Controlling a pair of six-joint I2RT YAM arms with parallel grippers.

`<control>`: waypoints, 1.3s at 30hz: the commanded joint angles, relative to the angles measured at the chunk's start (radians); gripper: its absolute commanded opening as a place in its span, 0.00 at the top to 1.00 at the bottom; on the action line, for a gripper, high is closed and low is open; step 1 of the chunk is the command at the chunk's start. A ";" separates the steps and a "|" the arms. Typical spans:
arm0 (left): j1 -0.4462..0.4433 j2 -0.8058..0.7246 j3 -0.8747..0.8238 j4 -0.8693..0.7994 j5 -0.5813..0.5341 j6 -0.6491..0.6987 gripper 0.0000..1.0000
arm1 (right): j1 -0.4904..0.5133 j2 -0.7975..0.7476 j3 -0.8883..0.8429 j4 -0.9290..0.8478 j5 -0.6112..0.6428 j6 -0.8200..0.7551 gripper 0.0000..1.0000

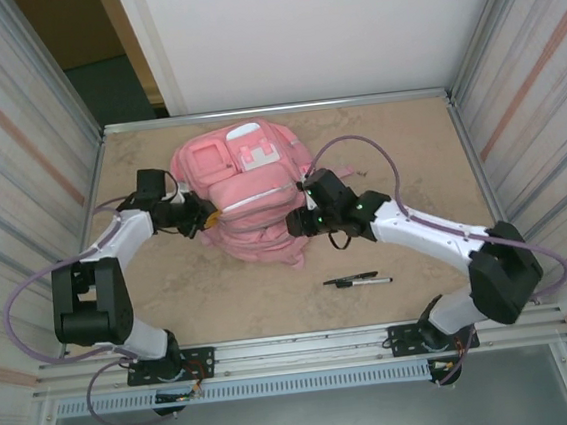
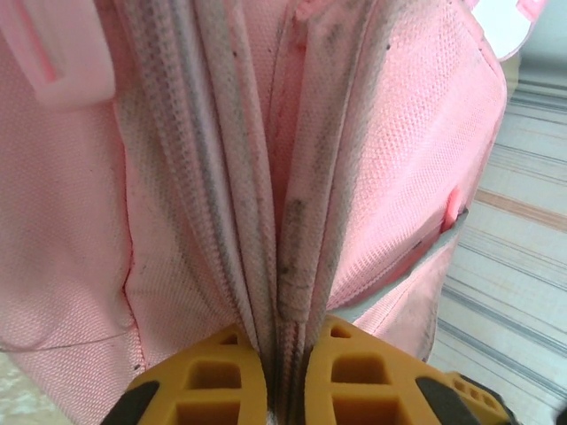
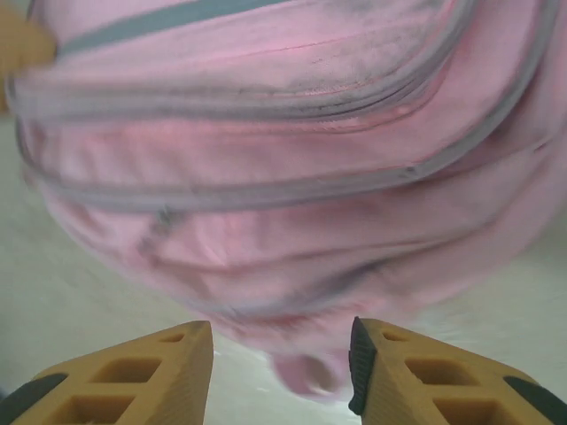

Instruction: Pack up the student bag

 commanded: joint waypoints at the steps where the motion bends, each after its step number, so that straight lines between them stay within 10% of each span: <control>1: -0.050 -0.039 -0.008 0.084 0.078 -0.060 1.00 | 0.073 0.108 0.067 -0.083 -0.119 0.425 0.55; 14: -0.095 -0.060 -0.085 0.217 0.096 -0.162 1.00 | 0.241 0.241 0.286 -0.334 0.406 0.357 0.52; 39: -0.093 -0.047 -0.062 0.089 0.101 -0.034 1.00 | 0.171 0.257 0.230 -0.286 0.470 0.249 0.86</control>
